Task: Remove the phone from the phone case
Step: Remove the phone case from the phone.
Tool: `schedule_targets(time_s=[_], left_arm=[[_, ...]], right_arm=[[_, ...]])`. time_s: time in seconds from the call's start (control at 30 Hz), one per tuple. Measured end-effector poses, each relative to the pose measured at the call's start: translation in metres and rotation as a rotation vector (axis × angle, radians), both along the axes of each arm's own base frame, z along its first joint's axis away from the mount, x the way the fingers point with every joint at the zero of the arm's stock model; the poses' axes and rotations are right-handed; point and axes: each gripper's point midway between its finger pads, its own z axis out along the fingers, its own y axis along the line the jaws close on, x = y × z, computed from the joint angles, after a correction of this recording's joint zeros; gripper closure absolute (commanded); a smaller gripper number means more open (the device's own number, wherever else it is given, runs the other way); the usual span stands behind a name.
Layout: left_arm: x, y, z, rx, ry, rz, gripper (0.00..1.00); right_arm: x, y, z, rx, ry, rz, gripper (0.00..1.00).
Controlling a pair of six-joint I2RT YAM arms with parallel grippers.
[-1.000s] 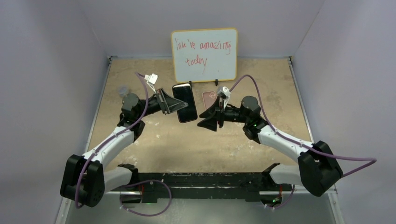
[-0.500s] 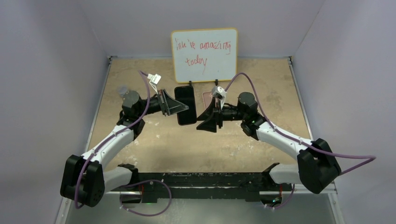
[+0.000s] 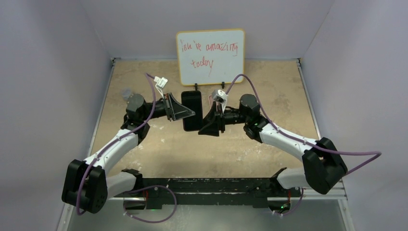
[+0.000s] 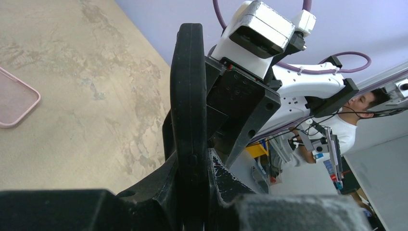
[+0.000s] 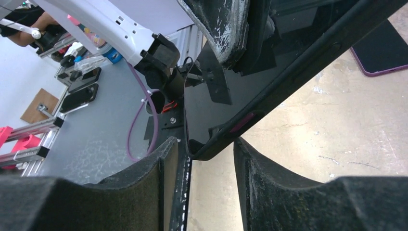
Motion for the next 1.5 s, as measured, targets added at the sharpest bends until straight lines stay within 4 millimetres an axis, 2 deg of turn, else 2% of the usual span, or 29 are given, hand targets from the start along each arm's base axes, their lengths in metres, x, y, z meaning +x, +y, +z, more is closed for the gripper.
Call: schedule_targets(time_s=[0.23,0.57,0.67,1.5], left_arm=[[-0.004,-0.001,0.0,0.001,-0.005,-0.02,1.0],[-0.007,-0.005,0.008,-0.003,-0.086,-0.039,1.0],[-0.008,-0.005,0.008,-0.005,-0.095,-0.045,1.0],[-0.006,-0.007,0.003,-0.061,0.019,-0.071,1.0]], right_arm=[[-0.002,0.001,0.002,0.006,-0.007,0.012,0.65],[-0.006,0.0,0.0,0.0,0.003,0.035,0.94],[-0.007,0.0,-0.001,-0.003,-0.016,0.039,0.99],[-0.008,0.001,-0.013,-0.03,-0.285,0.049,1.0]])
